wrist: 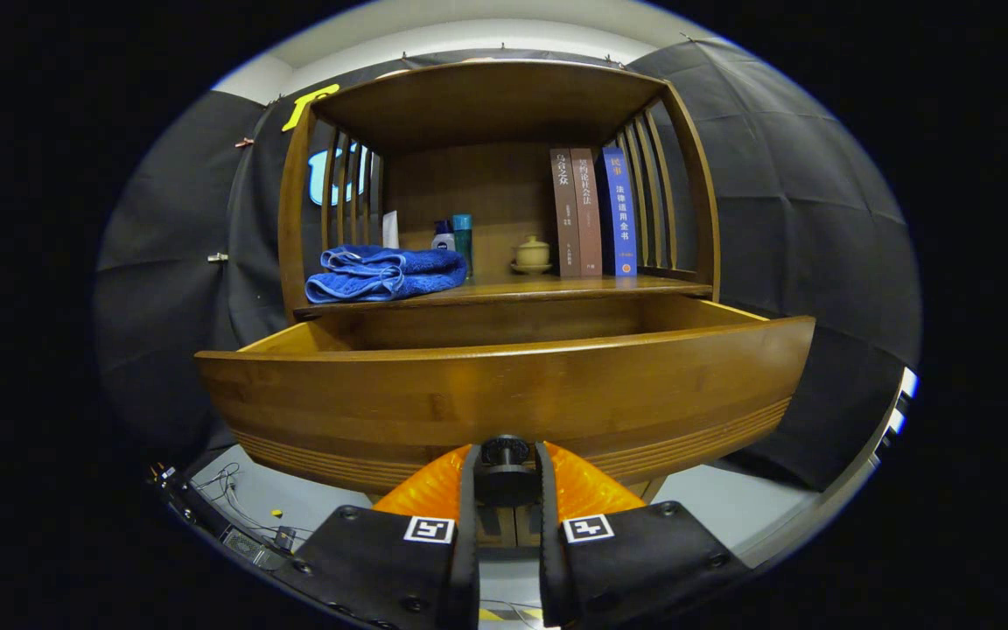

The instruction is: Pull open the drawer, take out the items inside it, and place them on the countertop above the cabinet.

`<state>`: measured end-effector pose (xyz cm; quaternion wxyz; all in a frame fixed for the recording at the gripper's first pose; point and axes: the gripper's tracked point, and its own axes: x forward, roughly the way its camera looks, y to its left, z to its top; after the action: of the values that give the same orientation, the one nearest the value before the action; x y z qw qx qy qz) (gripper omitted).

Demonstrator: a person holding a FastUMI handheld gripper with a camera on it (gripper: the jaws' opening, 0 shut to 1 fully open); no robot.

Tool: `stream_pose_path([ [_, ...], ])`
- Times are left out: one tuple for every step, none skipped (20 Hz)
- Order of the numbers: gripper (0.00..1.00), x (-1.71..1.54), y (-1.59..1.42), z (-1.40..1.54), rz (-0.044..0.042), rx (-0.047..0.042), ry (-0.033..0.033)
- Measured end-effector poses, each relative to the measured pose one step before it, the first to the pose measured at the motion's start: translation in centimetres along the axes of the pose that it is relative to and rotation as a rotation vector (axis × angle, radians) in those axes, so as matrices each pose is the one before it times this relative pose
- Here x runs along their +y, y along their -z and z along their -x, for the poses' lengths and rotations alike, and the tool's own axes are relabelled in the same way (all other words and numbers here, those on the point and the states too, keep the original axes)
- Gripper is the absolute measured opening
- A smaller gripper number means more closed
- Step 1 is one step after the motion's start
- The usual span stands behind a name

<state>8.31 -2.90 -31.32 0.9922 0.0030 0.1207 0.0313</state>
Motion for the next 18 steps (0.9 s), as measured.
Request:
stream_pose_path([
  [0.31,-0.076,0.346,0.198,-0.00081,0.00472,0.00384],
  [0.31,-0.087,0.521,0.221,-0.00238,0.01491,0.00313],
  [0.31,0.011,-0.526,0.141,-0.00391,-0.02218,0.00015],
  [0.31,-0.003,0.235,-0.046,-0.00333,0.01374,-0.00036],
  [0.31,0.004,0.171,0.121,0.00151,-0.00468,-0.00011],
  [0.31,-0.041,0.121,-0.123,0.00070,0.00264,-0.00051],
  [0.31,0.078,-0.073,-0.006,0.00266,-0.00253,-0.00200],
  [0.31,0.044,0.091,-0.124,0.00519,0.00595,-0.00560],
  [0.34,0.119,0.062,0.063,0.00100,0.00574,-0.00616],
  [0.36,0.144,0.054,0.249,-0.00428,0.01197,-0.01389],
  [0.43,-0.154,-0.428,0.528,-0.01582,-0.00805,-0.00058],
  [0.50,-0.071,-0.353,0.391,-0.01207,-0.00886,-0.00675],
  [0.67,0.111,-0.248,0.554,-0.00002,0.00472,-0.00532],
  [0.84,-0.190,-0.081,0.221,0.01424,0.01387,-0.00140],
  [1.00,-0.147,-0.776,0.796,0.01070,0.01417,-0.00265],
  [1.00,-0.037,-1.137,0.497,0.00814,-0.00101,-0.00391],
  [0.98,0.056,-1.493,0.442,0.00746,-0.00603,-0.00490],
  [0.98,-0.253,-1.625,0.226,0.00257,-0.00251,0.01093],
])
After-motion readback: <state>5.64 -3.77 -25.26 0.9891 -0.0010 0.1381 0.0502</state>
